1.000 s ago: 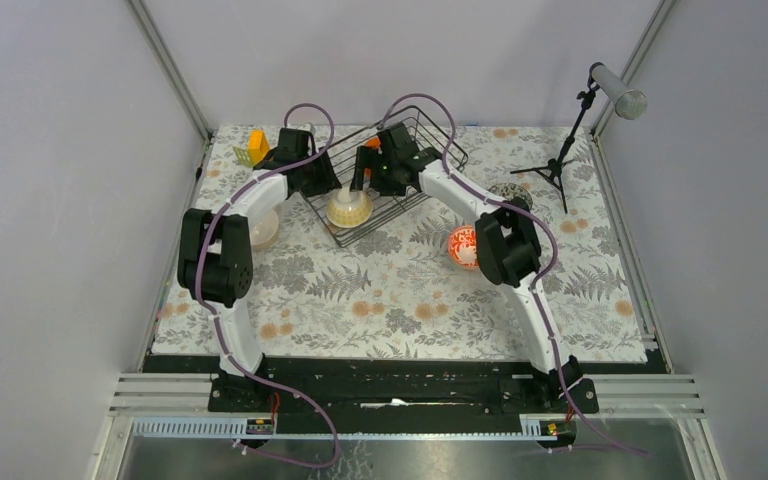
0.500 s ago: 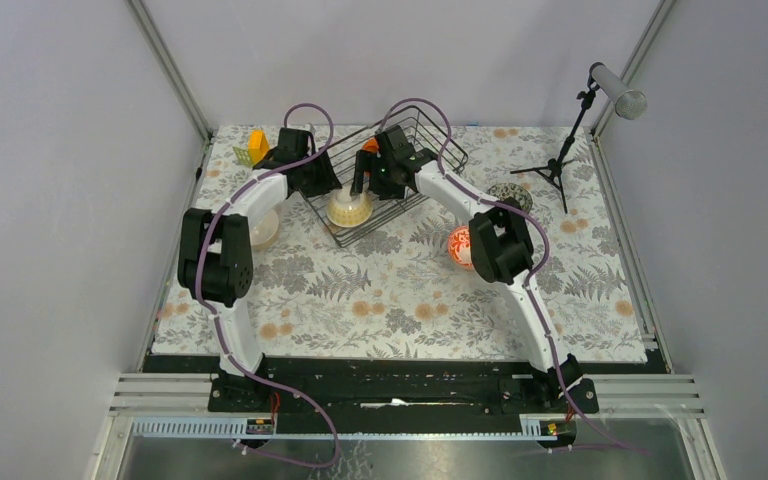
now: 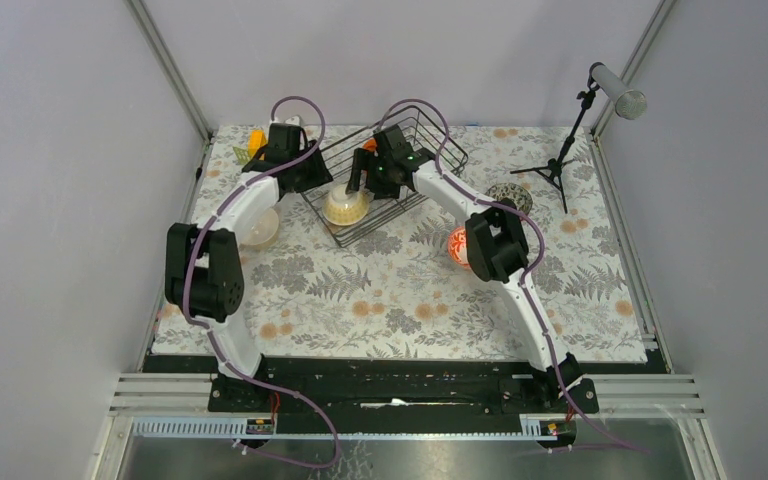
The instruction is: Unload the bowls from the dish rack
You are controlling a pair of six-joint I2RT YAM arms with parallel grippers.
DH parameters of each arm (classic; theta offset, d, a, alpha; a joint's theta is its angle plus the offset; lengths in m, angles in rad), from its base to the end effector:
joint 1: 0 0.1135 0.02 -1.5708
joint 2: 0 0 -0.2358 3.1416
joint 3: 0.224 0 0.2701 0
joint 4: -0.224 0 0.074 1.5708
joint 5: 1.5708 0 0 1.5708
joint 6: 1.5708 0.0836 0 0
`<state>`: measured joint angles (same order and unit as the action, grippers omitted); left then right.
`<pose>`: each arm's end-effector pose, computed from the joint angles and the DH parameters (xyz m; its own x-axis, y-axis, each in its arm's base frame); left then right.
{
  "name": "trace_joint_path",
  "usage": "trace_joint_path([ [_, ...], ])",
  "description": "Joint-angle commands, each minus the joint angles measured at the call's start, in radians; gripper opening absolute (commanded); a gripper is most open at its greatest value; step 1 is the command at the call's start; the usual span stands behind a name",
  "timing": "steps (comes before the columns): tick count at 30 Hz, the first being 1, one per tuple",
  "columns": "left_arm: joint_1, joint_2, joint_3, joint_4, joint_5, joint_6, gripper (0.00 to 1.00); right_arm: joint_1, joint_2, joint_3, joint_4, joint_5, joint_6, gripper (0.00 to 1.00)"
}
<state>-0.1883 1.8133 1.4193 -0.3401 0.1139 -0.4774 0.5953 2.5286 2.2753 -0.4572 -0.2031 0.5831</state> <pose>0.4495 -0.0953 0.1915 -0.7080 -0.3298 -0.6244 -0.0635 0.9104 -0.4088 0.4882 0.3510 0.1396 -0.8229 0.0940 -0.5603 -0.2668 0.8068 0.5272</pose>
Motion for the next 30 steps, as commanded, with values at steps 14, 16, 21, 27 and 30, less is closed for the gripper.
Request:
trace_joint_path([
  [14,0.015,-0.142,-0.057,0.029,-0.167,-0.004,0.74,-0.019,0.048,-0.004,0.005,-0.061,0.078,0.99],
  [16,0.015,-0.146,-0.062,0.028,-0.163,-0.004,0.75,-0.022,0.044,-0.027,0.021,-0.076,0.093,0.97],
  [21,0.018,-0.160,-0.095,0.032,-0.160,-0.013,0.75,-0.024,0.045,-0.042,0.034,-0.087,0.115,0.93],
  [27,0.021,-0.166,-0.103,0.028,-0.144,-0.015,0.75,-0.026,0.051,-0.075,0.073,-0.098,0.166,0.99],
  [30,0.022,-0.163,-0.104,0.017,-0.134,-0.015,0.75,-0.026,0.065,-0.074,0.083,-0.116,0.190,0.99],
])
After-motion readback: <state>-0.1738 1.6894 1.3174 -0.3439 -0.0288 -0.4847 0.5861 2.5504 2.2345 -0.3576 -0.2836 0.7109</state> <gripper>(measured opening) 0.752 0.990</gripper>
